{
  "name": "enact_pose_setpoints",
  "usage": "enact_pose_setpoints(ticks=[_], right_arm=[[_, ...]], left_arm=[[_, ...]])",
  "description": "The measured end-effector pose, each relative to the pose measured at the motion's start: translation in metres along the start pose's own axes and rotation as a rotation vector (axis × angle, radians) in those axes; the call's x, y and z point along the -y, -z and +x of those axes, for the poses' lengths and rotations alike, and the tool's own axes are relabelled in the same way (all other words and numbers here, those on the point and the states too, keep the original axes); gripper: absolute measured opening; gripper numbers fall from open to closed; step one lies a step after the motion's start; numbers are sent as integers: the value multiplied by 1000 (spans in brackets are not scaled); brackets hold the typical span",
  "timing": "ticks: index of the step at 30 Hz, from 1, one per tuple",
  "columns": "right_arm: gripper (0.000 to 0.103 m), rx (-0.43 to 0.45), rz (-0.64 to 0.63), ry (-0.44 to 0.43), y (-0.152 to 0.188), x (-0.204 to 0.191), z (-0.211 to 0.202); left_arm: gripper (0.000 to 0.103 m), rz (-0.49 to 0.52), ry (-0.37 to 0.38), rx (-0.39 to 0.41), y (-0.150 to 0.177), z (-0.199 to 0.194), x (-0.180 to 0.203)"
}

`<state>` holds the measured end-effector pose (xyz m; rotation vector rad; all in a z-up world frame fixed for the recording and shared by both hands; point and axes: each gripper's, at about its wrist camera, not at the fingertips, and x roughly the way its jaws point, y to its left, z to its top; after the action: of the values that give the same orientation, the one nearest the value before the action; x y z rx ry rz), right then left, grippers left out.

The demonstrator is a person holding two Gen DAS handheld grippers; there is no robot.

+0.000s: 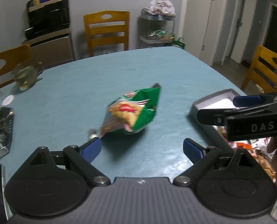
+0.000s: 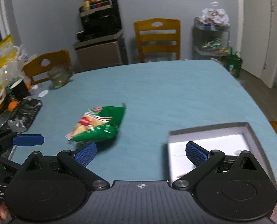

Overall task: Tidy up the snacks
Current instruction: 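Move both open tools back toward the green chip bag on the table, then grasp the green chip bag with the right tool while the left grasps the clear candy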

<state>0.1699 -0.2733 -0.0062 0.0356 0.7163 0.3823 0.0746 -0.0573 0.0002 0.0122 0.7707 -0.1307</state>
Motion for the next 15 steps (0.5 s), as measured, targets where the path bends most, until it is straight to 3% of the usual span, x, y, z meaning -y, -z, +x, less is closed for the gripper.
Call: enact_pose_setpoints(ticks=[15], right_arm=[[103,-47,31,-116,-24,-41,33]], left_arm=[[95,-39,-82,-14,3,7,-56]])
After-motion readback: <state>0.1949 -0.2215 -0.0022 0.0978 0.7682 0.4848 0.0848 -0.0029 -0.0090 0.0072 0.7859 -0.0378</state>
